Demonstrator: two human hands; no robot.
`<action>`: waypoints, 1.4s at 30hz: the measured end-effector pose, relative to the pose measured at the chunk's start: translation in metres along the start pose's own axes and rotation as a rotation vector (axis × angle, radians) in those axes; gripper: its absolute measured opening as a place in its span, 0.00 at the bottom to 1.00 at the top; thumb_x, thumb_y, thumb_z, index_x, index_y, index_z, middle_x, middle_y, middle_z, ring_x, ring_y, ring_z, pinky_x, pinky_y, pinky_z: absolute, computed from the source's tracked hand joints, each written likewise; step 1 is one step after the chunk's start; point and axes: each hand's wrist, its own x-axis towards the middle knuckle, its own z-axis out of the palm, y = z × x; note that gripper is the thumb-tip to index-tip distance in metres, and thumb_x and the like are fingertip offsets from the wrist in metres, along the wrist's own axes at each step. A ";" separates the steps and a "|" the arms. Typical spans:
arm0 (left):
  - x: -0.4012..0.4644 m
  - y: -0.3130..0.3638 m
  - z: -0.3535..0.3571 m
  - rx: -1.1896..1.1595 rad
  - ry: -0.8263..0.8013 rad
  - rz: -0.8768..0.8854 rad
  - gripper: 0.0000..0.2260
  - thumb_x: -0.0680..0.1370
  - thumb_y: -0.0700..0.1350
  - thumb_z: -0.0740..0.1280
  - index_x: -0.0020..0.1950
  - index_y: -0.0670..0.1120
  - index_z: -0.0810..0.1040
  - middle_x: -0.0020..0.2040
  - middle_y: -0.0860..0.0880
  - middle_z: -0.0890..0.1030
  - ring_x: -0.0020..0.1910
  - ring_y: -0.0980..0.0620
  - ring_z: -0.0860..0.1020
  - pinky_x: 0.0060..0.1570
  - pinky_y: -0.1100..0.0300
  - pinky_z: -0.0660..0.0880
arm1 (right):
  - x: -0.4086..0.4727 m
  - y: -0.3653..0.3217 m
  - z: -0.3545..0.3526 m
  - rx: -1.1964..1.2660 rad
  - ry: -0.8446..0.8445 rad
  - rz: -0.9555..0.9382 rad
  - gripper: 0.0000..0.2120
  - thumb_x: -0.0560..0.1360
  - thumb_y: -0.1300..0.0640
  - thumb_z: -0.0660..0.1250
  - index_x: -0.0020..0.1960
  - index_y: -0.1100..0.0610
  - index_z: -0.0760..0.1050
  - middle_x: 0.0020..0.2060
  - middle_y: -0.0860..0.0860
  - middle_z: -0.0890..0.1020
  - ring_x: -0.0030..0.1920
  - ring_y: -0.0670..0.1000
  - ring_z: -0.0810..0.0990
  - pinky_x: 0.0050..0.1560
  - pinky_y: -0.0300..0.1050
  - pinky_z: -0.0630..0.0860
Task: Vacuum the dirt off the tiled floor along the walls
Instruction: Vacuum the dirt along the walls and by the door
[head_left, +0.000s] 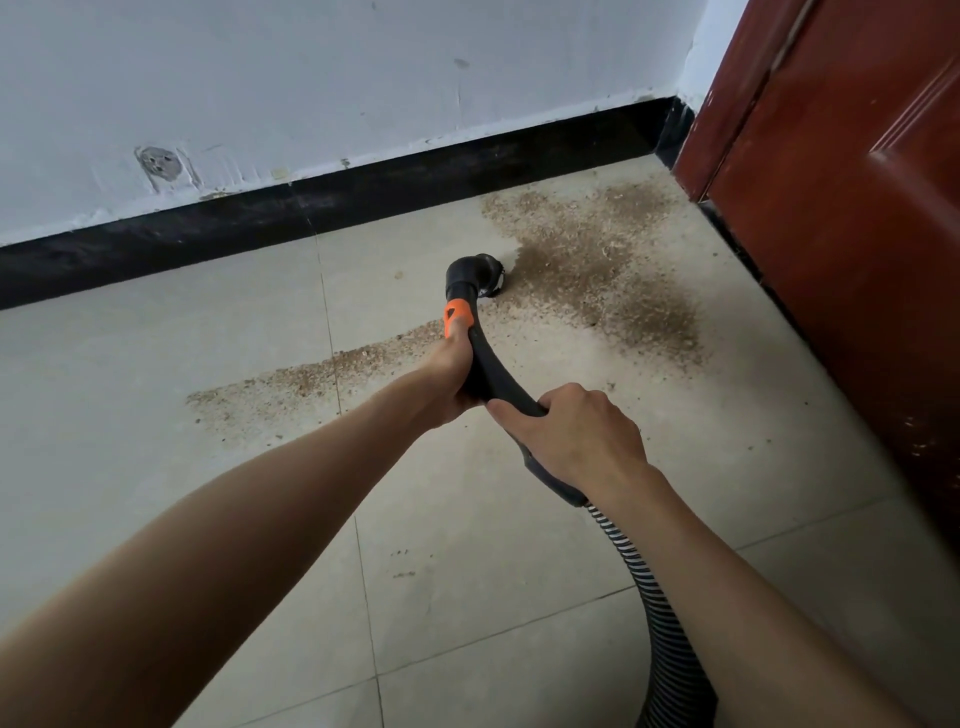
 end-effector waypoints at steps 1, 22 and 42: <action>0.002 0.001 0.005 0.003 -0.004 0.000 0.26 0.79 0.64 0.54 0.61 0.42 0.66 0.49 0.44 0.75 0.44 0.47 0.76 0.33 0.55 0.72 | 0.002 0.003 -0.002 0.007 0.005 0.004 0.28 0.74 0.30 0.59 0.34 0.54 0.66 0.32 0.50 0.75 0.33 0.52 0.73 0.30 0.44 0.64; 0.032 0.022 0.026 0.072 -0.003 0.070 0.28 0.78 0.65 0.54 0.60 0.41 0.66 0.49 0.44 0.75 0.44 0.48 0.76 0.32 0.57 0.72 | 0.039 0.009 -0.010 0.055 0.023 0.016 0.27 0.74 0.31 0.59 0.35 0.55 0.67 0.32 0.51 0.74 0.32 0.53 0.74 0.30 0.44 0.64; -0.039 0.044 -0.067 -0.062 0.021 0.108 0.31 0.78 0.66 0.52 0.66 0.40 0.65 0.51 0.44 0.75 0.46 0.46 0.75 0.46 0.51 0.72 | -0.011 -0.081 0.004 -0.098 0.026 -0.146 0.26 0.75 0.31 0.56 0.38 0.54 0.72 0.35 0.50 0.79 0.35 0.53 0.76 0.31 0.44 0.65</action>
